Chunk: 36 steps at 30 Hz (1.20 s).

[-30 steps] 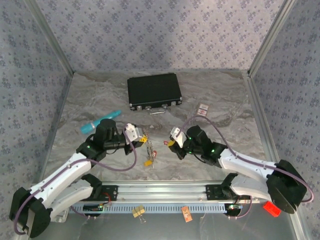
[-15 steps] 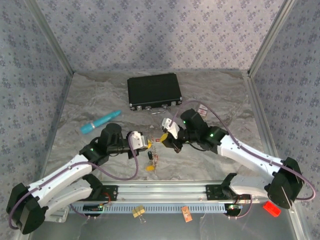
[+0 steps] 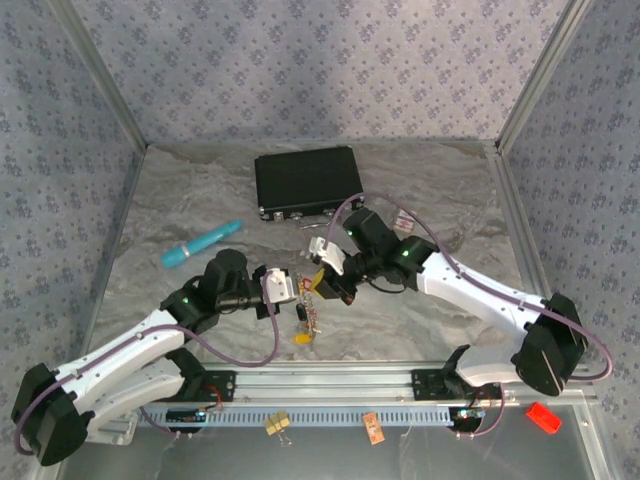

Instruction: Put the keys on the keyring

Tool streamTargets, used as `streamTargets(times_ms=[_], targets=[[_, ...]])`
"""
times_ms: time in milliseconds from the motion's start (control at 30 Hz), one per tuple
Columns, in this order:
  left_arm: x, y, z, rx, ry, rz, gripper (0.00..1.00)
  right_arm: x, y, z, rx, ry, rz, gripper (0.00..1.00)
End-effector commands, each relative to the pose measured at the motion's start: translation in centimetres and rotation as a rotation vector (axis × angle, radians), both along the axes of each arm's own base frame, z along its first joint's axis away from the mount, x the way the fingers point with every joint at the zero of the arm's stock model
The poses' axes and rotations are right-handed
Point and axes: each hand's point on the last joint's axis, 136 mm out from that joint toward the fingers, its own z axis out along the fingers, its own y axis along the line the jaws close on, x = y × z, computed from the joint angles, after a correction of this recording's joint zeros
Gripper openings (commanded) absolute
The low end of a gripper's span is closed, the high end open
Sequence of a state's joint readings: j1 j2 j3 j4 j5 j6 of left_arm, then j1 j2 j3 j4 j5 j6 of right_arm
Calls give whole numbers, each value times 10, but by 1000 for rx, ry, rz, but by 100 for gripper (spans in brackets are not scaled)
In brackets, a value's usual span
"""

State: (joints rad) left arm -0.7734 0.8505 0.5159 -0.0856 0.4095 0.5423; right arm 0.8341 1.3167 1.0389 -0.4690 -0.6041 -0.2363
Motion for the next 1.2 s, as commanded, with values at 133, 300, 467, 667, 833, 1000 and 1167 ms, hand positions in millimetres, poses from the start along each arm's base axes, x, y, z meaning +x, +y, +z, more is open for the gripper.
streamTargets(times_ms=[133, 300, 467, 667, 833, 1000, 1167], targets=[[1, -3, 20, -33, -65, -14, 0, 66, -43, -1, -174, -458, -333, 0], [1, -3, 19, -30, -67, -13, 0, 19, -45, -15, -213, -592, -50, 0], [1, -4, 18, -30, -61, -15, 0, -6, -22, 9, 2, -440, 36, 0], [1, -4, 19, -31, -63, -17, 0, -7, -7, 17, 66, -324, 51, 0], [0, -4, 18, -30, -65, -17, 0, -4, 1, 18, 83, -285, 57, 0], [0, -4, 18, -29, -70, -21, 0, 1, 7, 16, 90, -235, 59, 0], [0, -3, 17, -24, -76, -22, 0, 7, 9, 12, 82, -212, 47, 0]])
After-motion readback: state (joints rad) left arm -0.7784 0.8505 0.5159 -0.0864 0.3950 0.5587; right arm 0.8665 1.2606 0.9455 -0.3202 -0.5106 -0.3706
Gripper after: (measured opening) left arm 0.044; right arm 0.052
